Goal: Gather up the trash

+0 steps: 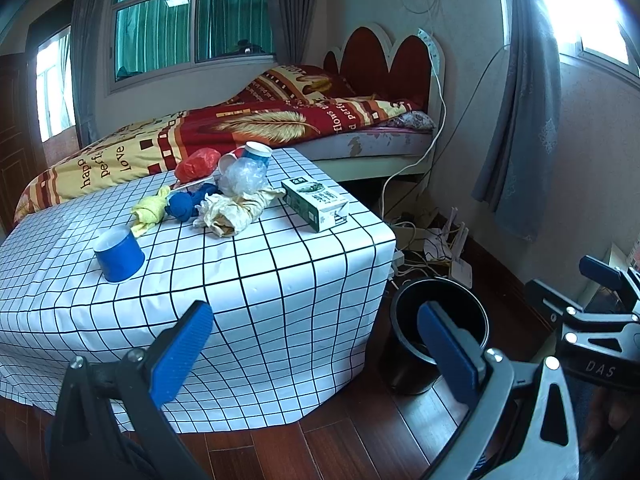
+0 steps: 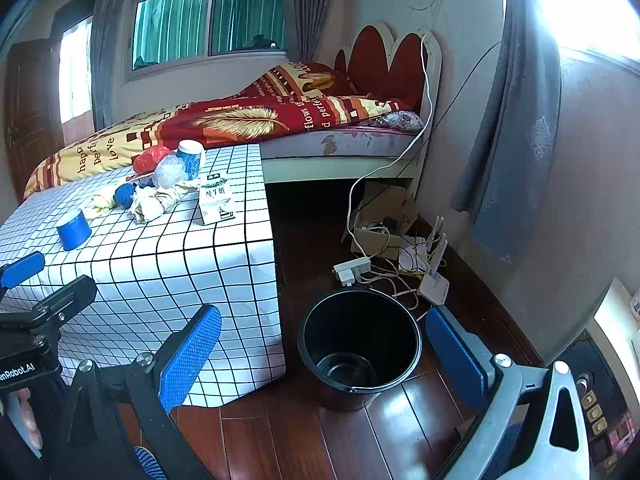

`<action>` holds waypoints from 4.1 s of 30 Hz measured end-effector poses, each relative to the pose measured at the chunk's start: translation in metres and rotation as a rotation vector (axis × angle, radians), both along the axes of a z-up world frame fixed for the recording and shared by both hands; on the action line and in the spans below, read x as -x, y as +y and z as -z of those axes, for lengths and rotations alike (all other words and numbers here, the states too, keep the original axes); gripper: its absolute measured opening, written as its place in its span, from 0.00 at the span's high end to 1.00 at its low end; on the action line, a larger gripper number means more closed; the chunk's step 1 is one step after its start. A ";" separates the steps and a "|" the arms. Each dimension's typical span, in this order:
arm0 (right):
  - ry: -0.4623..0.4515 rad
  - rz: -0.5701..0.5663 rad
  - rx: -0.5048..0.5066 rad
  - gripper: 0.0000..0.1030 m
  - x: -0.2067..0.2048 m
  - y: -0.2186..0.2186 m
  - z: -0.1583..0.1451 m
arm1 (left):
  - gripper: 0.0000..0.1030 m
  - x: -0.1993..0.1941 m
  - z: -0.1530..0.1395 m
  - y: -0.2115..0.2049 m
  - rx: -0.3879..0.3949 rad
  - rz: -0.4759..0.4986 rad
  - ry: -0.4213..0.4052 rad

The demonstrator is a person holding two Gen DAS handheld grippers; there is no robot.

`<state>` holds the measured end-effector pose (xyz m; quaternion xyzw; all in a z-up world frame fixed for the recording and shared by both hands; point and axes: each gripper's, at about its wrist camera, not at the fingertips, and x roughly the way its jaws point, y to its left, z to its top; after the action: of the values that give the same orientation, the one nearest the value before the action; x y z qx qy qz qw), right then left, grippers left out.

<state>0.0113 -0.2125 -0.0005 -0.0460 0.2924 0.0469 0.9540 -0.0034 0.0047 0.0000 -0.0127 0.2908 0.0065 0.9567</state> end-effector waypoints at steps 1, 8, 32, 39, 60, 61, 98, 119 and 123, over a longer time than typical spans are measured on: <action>0.001 -0.001 0.000 0.00 0.001 0.000 0.001 | 0.00 -0.001 0.001 0.001 0.000 -0.002 0.001; 0.030 -0.041 0.011 0.00 -0.008 0.011 0.007 | 0.00 -0.007 0.005 0.011 -0.038 -0.027 0.004; 0.061 -0.291 0.024 0.00 -0.167 0.141 0.039 | 0.00 -0.091 0.058 0.220 -0.058 -0.458 0.079; 0.106 -0.286 0.049 0.06 -0.220 0.160 0.054 | 0.00 -0.126 0.074 0.251 0.022 -0.463 0.116; 0.050 -0.289 -0.001 0.45 -0.217 0.129 0.041 | 0.28 -0.131 0.038 0.194 0.062 -0.238 -0.017; 0.036 -0.285 -0.005 0.45 -0.211 0.121 0.036 | 0.28 -0.132 0.034 0.186 0.060 -0.214 -0.022; 0.327 -0.179 0.097 0.00 -0.175 -0.146 0.177 | 0.04 -0.193 0.144 -0.161 0.037 0.531 0.331; 0.274 0.004 -0.026 0.00 -0.170 -0.147 0.148 | 0.00 -0.161 0.103 -0.126 0.017 0.301 0.196; 0.235 0.001 -0.031 0.00 -0.161 -0.133 0.130 | 0.00 -0.151 0.087 -0.113 0.013 0.275 0.155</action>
<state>0.1721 -0.3452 -0.1307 -0.0254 0.4016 0.0561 0.9137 0.1472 -0.1087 -0.0866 0.0216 0.3628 -0.1256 0.9231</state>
